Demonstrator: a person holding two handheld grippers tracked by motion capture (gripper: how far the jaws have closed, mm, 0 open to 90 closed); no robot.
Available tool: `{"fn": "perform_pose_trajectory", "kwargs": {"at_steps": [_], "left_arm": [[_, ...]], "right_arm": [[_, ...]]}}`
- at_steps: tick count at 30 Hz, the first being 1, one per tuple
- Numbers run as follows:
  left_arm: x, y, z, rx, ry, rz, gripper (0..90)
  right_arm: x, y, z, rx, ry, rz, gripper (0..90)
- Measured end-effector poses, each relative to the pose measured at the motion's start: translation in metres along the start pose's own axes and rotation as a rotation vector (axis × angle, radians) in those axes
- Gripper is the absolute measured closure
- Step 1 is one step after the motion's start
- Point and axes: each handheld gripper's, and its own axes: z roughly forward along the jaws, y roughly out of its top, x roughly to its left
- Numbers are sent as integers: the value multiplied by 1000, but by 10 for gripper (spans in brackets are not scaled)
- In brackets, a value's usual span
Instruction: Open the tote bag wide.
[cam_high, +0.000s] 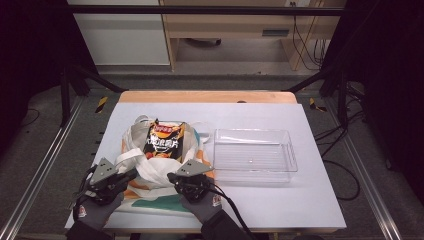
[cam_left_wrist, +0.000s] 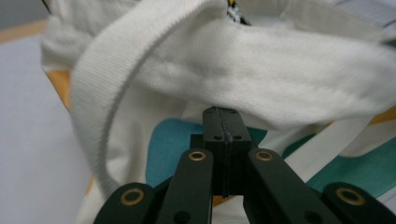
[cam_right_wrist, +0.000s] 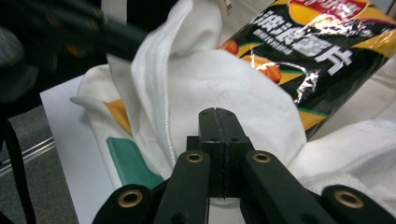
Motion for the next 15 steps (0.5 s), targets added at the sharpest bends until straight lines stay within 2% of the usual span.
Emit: {"fn": "perform_pose_trajectory", "kwargs": {"at_steps": [1, 3, 4, 5, 6, 7, 9, 11, 12, 15], "left_arm": [[0, 0, 0, 0, 0, 0, 899], [-1, 9, -7, -54, -18, -17, 899], [-1, 15, -9, -68, -20, -13, 898], [-2, 27, -9, -107, -30, 0, 899], [-2, 27, -9, -107, -30, 0, 899], [-5, 40, -4, -97, -45, -7, 898], [-5, 44, 0, -90, -52, -4, 898], [-7, 54, 18, -49, -82, 5, 898], [-8, 57, 35, -5, -75, 19, 898], [-6, 56, 49, 45, -51, 31, 898]], "right_arm": [[0, 0, 0, 0, 0, 0, 900], [1, -3, 2, 3, 8, 2, 900], [1, -4, 3, 9, 8, 3, 900], [3, -6, 5, 15, 10, -2, 900], [3, -6, 5, 15, 10, -2, 900], [5, -7, 7, 21, 17, -5, 900], [6, -8, 8, 23, 21, -7, 900], [9, -11, 10, 28, 28, -9, 900], [9, -12, 11, 32, 28, -9, 900], [9, -15, 11, 38, 33, -8, 900]]}}
